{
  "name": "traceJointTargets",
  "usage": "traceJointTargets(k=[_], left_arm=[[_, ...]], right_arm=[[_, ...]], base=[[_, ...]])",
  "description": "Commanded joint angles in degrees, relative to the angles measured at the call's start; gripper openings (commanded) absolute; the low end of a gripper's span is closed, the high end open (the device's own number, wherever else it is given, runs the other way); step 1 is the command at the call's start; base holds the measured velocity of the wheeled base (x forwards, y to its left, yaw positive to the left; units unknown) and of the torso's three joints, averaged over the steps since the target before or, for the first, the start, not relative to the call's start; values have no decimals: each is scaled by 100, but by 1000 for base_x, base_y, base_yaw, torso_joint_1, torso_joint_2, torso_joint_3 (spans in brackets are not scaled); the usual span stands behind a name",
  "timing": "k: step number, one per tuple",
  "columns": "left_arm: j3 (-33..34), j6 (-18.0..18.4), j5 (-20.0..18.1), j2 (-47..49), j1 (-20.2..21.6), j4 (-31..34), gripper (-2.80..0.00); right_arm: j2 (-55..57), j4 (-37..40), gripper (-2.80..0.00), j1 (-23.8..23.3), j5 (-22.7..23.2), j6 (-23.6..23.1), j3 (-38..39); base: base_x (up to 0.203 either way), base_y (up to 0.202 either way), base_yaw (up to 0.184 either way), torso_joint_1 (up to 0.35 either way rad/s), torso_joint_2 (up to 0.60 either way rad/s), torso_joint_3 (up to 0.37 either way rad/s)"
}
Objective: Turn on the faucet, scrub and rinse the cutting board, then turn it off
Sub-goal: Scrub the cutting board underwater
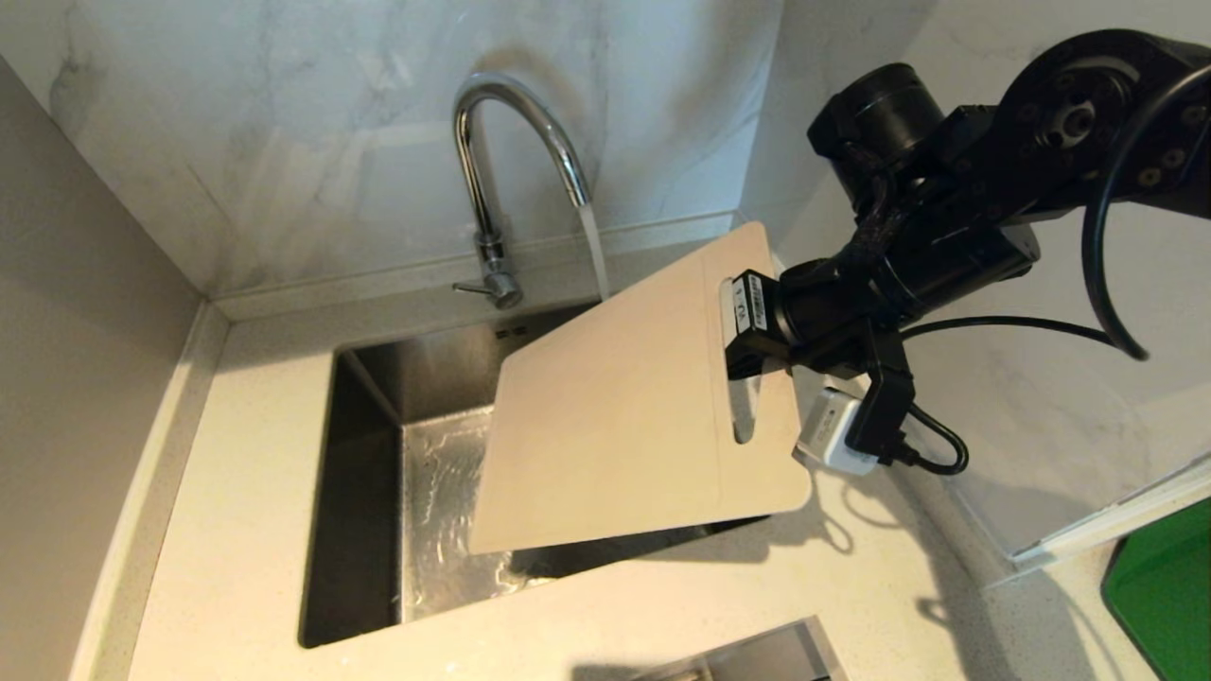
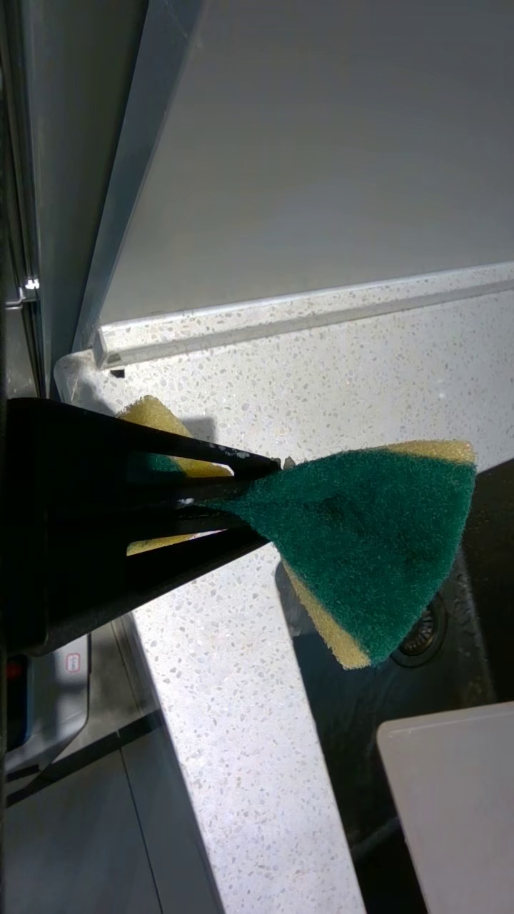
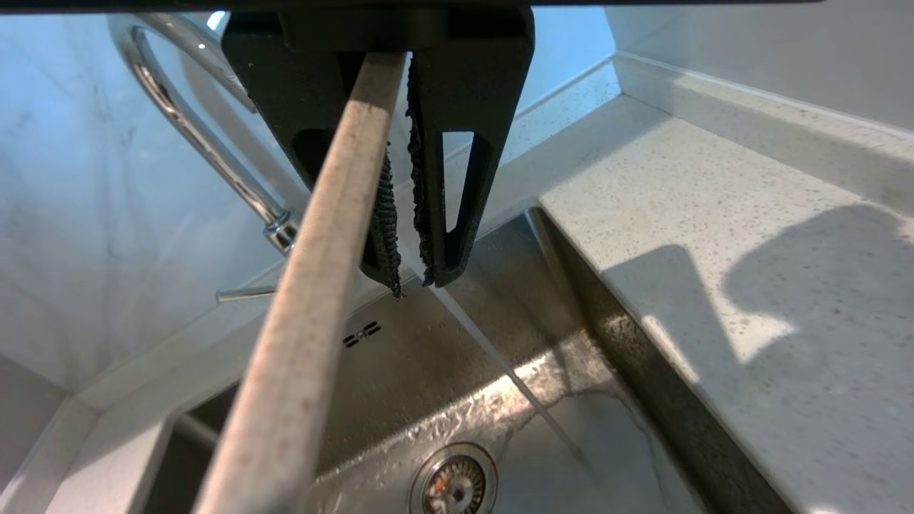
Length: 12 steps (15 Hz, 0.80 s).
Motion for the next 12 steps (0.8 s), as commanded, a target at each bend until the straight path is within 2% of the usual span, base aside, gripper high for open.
traceJointTargets(k=[1,6,12], left_arm=[[1,-2,4,-4,0,3,-280],[1,-2,4,-4,0,3,-280],[1,-2,4,-4,0,3,-280]], right_arm=[[192,-186,-280,-33,97,-91,3],[451,-461,-280,-298,248,-124,3],[801,-892,-280,-382,297,-111,-74]], base=[[0,0,0,0,0,0],[0,0,0,0,0,0],[0,0,0,0,0,0]])
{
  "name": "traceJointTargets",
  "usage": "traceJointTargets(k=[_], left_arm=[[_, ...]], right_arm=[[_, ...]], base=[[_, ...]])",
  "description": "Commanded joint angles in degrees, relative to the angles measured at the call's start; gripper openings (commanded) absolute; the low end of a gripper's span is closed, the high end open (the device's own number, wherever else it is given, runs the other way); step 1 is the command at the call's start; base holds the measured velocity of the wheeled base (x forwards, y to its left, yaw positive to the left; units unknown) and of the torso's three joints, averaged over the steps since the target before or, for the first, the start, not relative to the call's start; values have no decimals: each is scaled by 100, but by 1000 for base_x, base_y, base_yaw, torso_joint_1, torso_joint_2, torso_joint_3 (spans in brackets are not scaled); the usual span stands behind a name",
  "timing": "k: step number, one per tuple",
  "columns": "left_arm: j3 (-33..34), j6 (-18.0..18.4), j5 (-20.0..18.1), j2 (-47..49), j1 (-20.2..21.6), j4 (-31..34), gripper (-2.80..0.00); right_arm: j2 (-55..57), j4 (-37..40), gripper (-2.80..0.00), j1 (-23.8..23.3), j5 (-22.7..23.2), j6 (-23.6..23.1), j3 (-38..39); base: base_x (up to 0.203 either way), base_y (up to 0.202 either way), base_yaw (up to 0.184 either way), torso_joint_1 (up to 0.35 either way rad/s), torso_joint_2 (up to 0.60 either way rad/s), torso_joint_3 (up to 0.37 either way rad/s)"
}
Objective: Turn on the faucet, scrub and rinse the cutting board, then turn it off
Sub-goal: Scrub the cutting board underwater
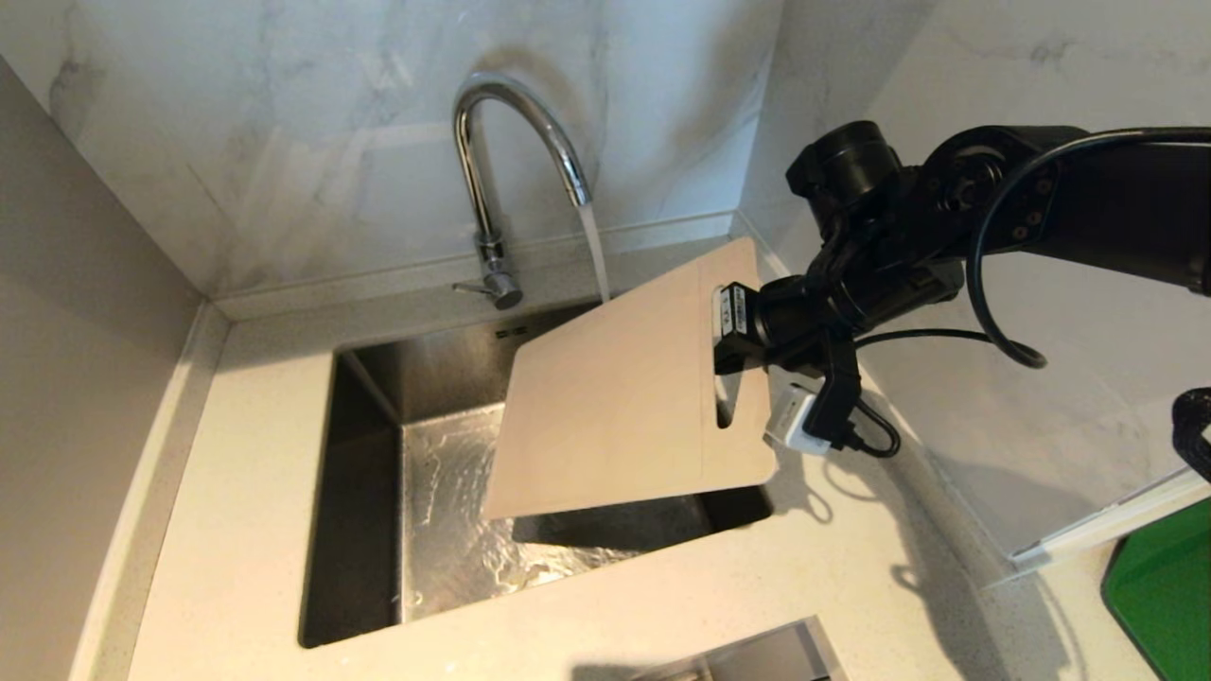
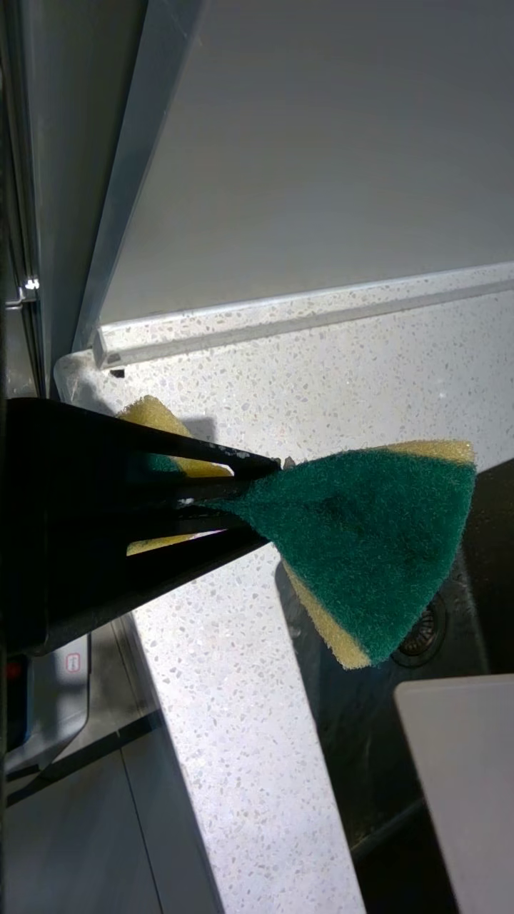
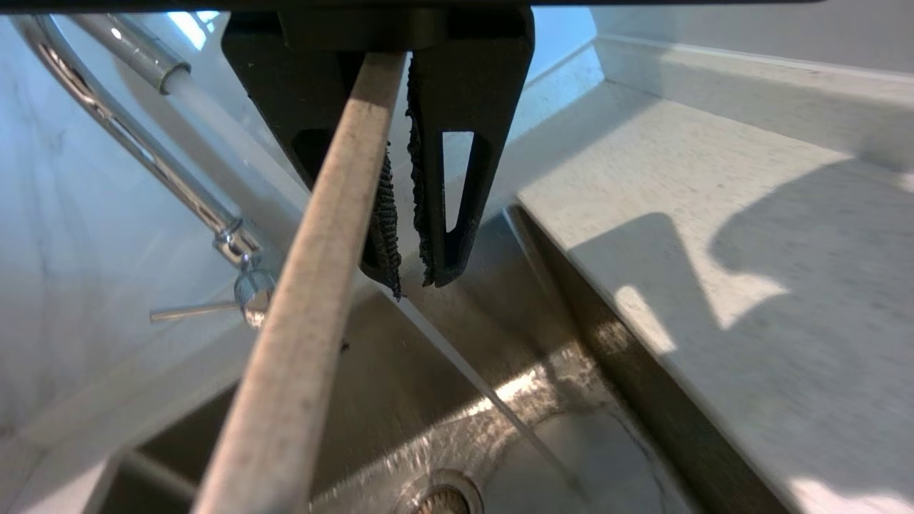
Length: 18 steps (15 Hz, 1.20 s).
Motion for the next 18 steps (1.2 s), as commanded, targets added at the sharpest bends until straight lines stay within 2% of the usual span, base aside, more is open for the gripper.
traceJointTargets(k=[1,11,18], left_arm=[[0,-2,3,-4,-2,3,-280],[0,-2,3,-4,-2,3,-280],[0,-2,-6,-4,-2,3,-280]], right_arm=[[179,-62,-280,-41,63,-63,-20],[329,-501,-280,-111,168,-14,-20],[497,-1012,-280,-108,511,196,-20]], base=[[0,0,0,0,0,0],[0,0,0,0,0,0],[0,0,0,0,0,0]])
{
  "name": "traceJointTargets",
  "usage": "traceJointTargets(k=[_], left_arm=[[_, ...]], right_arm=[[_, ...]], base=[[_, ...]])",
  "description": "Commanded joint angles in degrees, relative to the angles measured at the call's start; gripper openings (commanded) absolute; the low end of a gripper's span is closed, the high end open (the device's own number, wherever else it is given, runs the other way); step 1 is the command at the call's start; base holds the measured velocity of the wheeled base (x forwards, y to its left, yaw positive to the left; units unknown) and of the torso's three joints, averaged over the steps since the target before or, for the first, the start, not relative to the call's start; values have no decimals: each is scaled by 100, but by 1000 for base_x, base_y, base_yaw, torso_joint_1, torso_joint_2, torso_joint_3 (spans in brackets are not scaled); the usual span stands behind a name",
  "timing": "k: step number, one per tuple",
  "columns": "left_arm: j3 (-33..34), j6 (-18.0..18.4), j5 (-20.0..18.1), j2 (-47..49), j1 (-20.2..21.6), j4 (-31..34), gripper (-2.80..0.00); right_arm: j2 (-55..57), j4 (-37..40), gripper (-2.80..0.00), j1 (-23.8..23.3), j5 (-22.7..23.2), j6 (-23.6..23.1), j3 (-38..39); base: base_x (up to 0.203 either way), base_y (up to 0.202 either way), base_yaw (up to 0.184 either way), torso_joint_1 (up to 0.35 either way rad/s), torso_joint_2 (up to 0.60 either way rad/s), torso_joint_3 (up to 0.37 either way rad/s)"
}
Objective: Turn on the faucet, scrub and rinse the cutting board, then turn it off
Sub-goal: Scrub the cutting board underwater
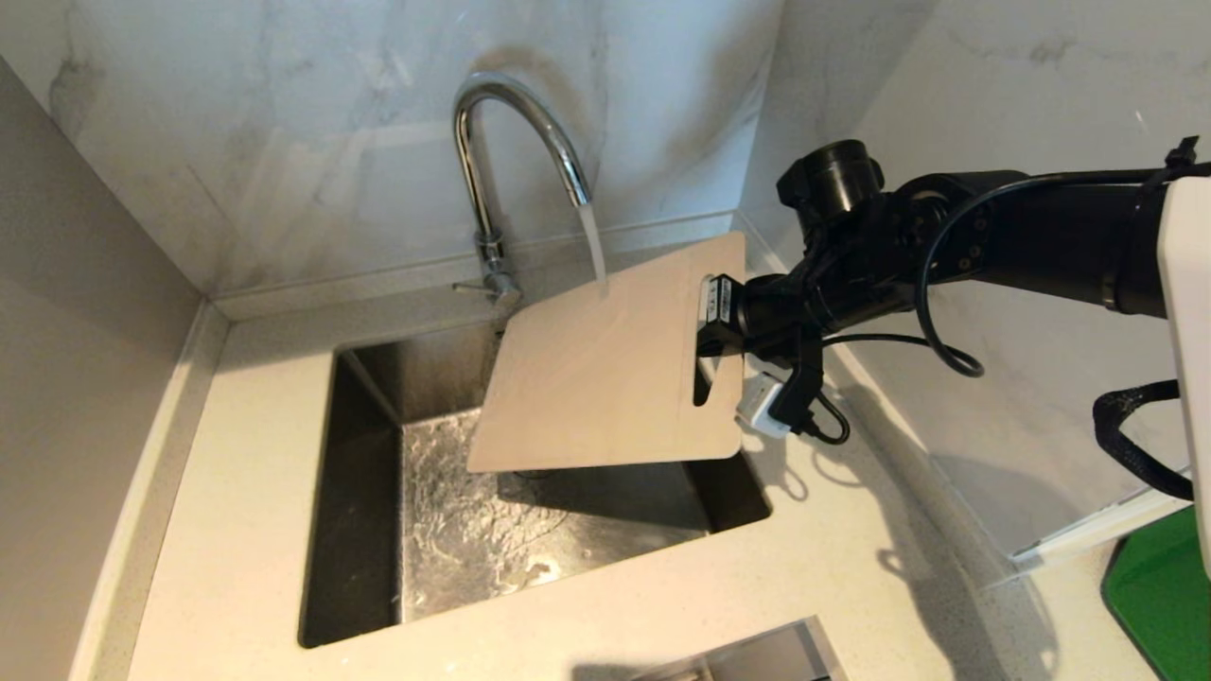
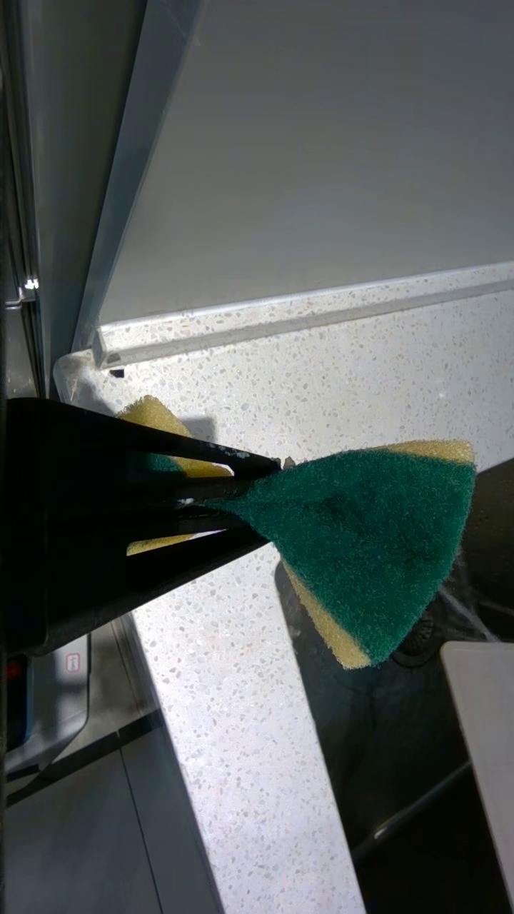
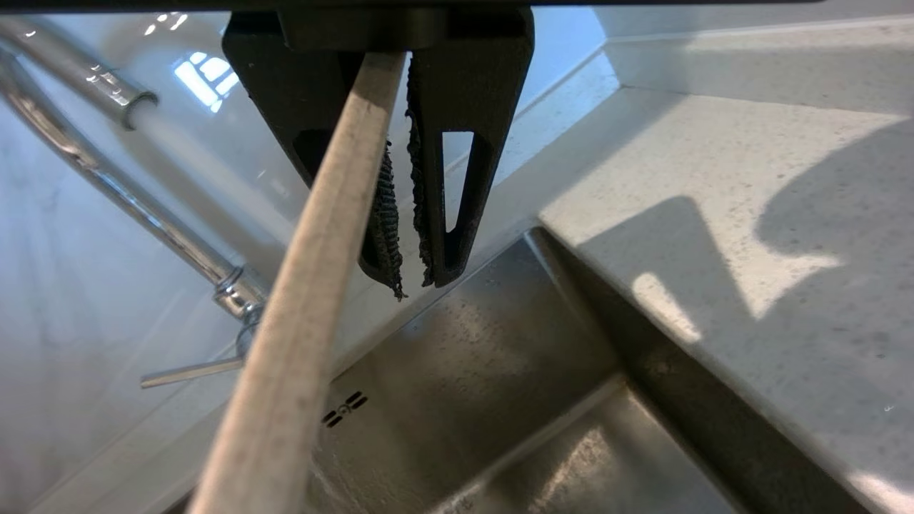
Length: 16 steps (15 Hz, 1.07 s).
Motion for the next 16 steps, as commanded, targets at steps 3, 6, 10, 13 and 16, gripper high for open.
traceJointTargets(k=[3,6,10,13,16], left_arm=[[1,-2,4,-4,-2,4,-280],[1,6,4,-4,-2,4,-280],[1,2,4,-4,-2,4,-280],[1,-2,4,-4,-2,4,-280],[1,4,4,-4,-2,4,-280]], right_arm=[[160,-191,-280,31,159,-81,-1],[226,-239,-280,55,272,-81,-1],[280,-287,-280,72,282,-81,-1],[326,-304,-280,98,317,-81,-1],[377,-329,-280,134,326,-81,-1]], base=[[0,0,0,0,0,0],[0,0,0,0,0,0],[0,0,0,0,0,0],[0,0,0,0,0,0],[0,0,0,0,0,0]])
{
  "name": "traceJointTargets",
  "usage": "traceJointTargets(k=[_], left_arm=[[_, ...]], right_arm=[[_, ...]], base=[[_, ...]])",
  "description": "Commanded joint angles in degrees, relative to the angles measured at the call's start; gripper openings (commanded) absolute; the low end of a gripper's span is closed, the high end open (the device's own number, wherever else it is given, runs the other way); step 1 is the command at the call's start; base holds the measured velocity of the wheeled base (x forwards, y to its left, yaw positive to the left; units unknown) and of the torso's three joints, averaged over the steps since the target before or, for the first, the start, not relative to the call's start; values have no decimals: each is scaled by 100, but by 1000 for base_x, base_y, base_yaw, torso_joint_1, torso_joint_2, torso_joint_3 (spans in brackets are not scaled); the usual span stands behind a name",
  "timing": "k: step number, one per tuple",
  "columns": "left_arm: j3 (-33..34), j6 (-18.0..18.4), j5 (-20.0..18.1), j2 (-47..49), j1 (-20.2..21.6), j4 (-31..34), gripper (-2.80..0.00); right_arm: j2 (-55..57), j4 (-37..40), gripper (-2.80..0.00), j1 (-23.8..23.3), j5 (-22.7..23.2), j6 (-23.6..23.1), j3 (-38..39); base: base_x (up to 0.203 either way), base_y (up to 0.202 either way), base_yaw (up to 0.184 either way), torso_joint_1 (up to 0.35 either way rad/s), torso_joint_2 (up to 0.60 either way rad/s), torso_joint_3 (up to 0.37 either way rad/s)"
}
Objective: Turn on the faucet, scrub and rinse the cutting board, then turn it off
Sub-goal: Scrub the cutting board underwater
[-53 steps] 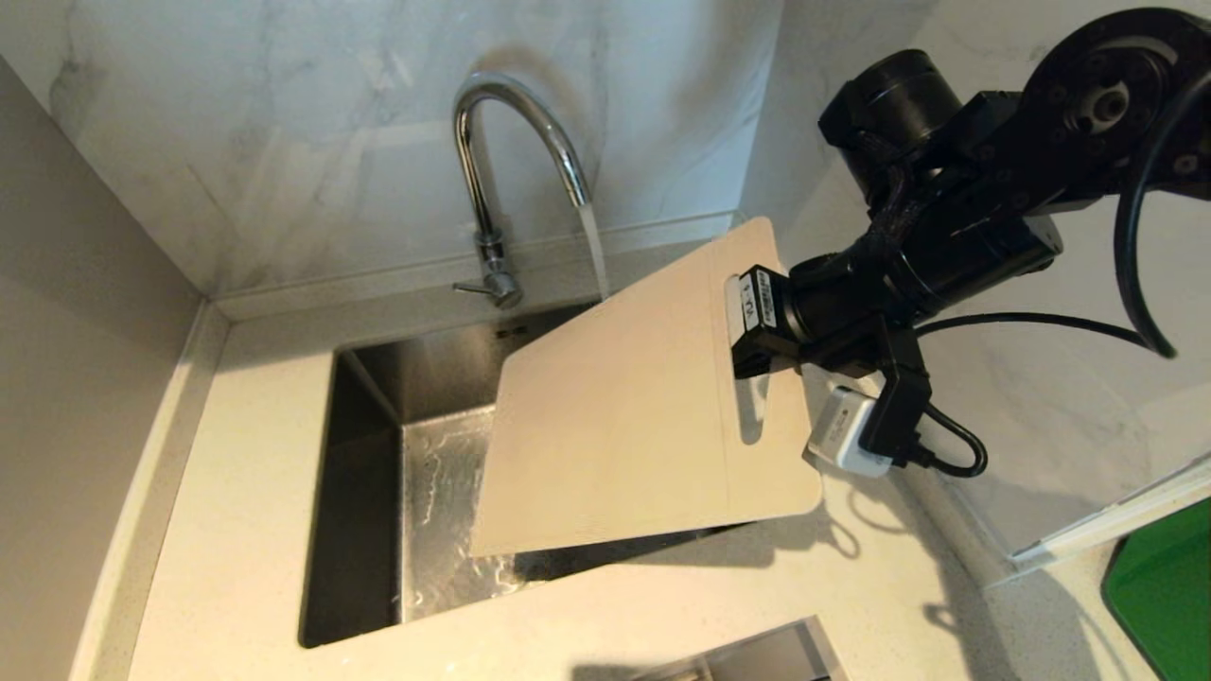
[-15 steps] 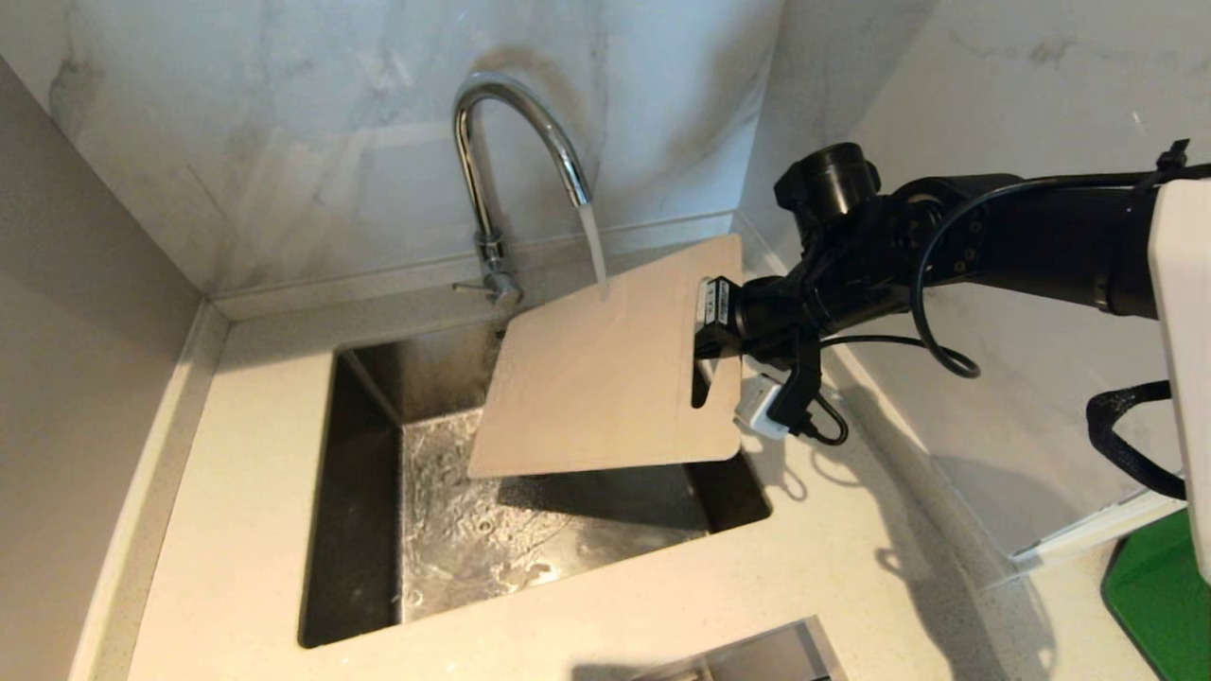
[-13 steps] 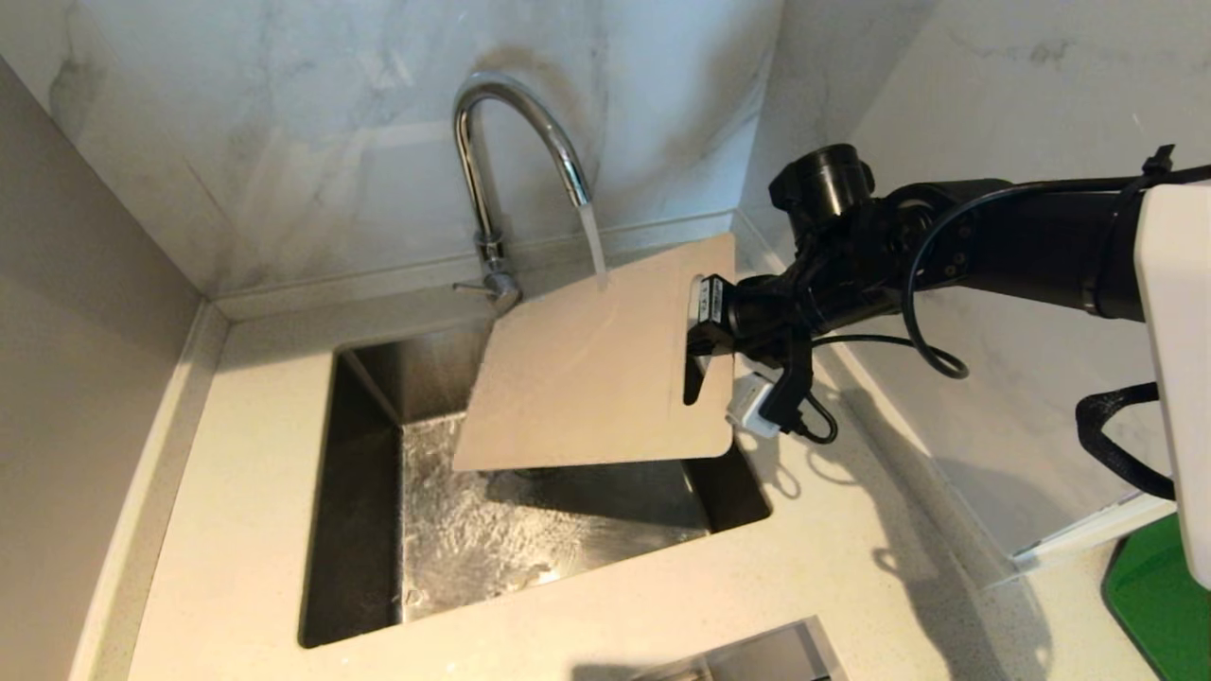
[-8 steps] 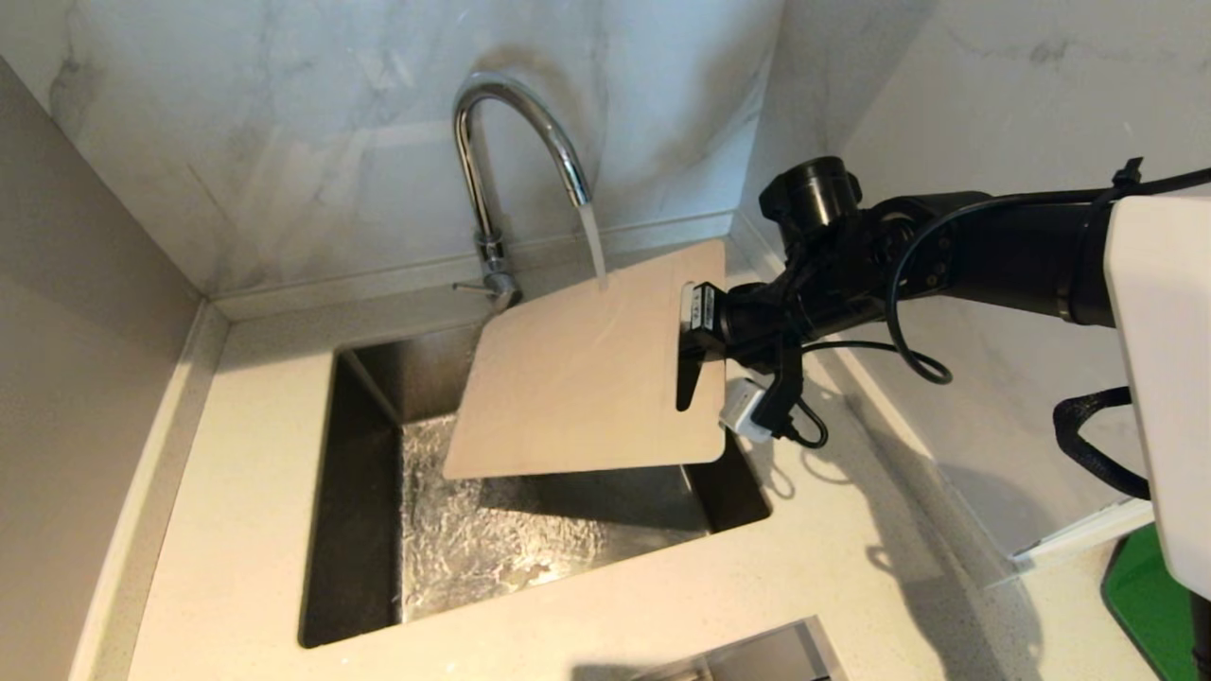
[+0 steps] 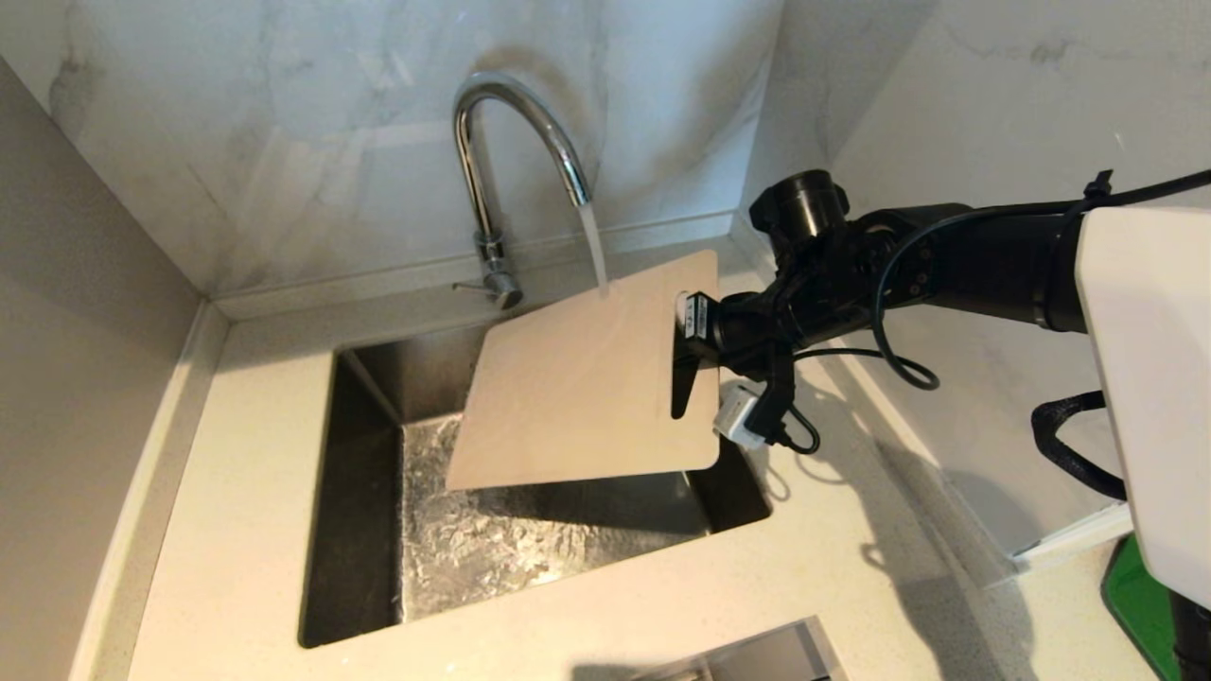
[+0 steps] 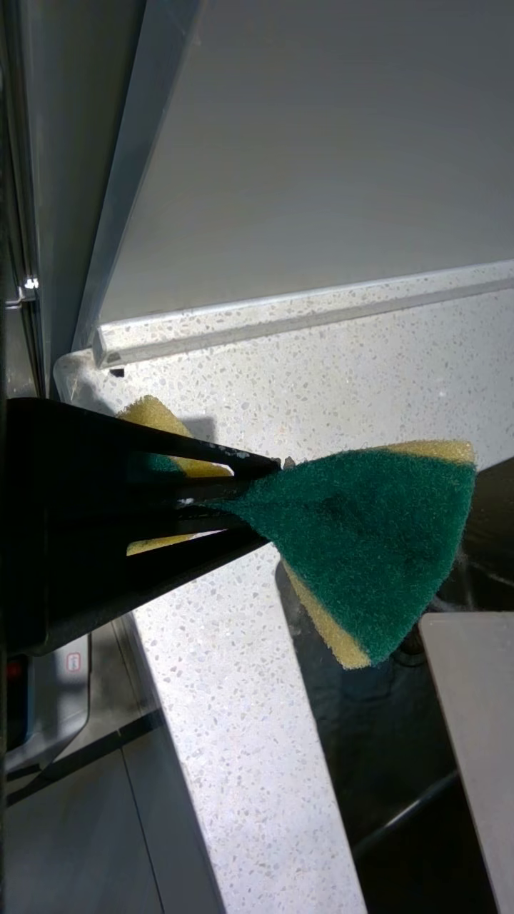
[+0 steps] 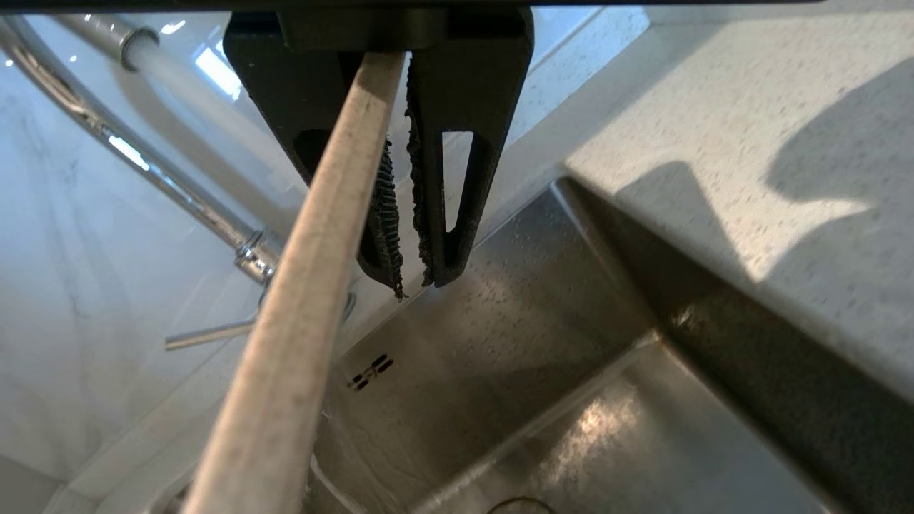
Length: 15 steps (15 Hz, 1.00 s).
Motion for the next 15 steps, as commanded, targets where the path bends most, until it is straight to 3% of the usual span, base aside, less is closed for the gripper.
traceJointTargets(k=[1,10,15], left_arm=[[1,-2,3,-4,3,3,-280],[1,-2,3,-4,3,3,-280],[1,-2,3,-4,3,3,-280]], right_arm=[[69,-17,-280,35,19,-87,-1],[175,-672,-280,175,154,281,-1],[198,-651,-280,237,230,317,-1]], base=[[0,0,0,0,0,0],[0,0,0,0,0,0],[0,0,0,0,0,0]])
